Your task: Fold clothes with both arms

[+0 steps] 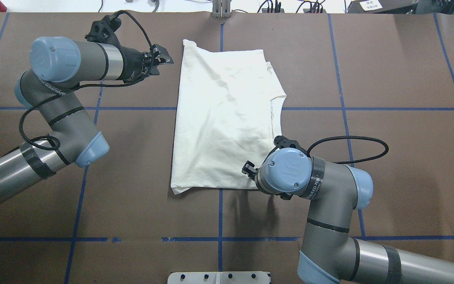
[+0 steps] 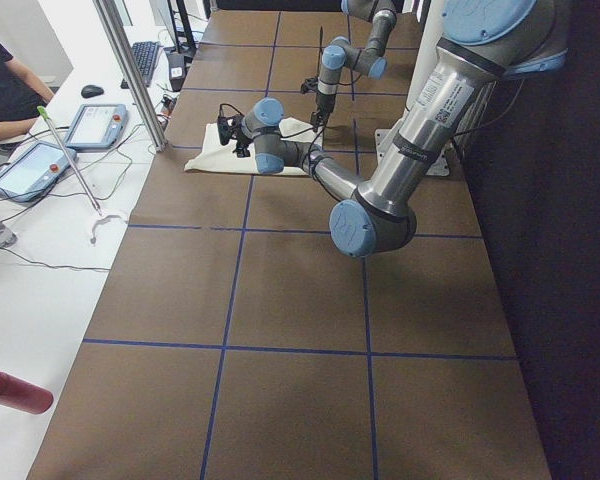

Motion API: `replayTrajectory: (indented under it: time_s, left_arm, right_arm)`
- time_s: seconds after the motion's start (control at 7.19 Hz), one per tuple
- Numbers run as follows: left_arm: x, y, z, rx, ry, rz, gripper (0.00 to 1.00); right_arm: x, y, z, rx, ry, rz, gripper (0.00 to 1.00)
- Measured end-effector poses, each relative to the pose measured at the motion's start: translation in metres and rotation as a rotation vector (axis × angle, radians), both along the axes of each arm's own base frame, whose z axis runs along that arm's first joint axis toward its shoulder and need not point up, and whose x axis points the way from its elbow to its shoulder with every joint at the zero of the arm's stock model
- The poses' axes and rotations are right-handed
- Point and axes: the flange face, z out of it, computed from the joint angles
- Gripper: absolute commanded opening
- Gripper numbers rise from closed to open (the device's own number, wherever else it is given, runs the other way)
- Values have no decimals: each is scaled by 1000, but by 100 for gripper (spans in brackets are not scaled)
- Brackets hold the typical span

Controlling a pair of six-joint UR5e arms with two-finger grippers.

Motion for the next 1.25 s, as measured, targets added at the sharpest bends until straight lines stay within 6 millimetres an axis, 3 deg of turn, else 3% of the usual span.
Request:
replayTrajectory:
  time_s: [0.7,0.84,0.97,1.11,1.25]
  left_arm:
    - [1,2,4,-4,-4,0,62]
    - [1,2,4,-4,-4,0,62]
    - [1,2,4,-4,-4,0,62]
    - [1,2,4,-4,-5,0,62]
    - [1,2,4,-5,-5,0,62]
  right_arm:
    - [4,-18,6,-52,-16,88,74]
    - [2,-19,9,-55,-19,91,70]
    - [0,-19,10,-56,-28,94,41]
    - [-1,-19,11,-58,-32,94,0]
    - [-2,-19,12,-58,-34,94,0]
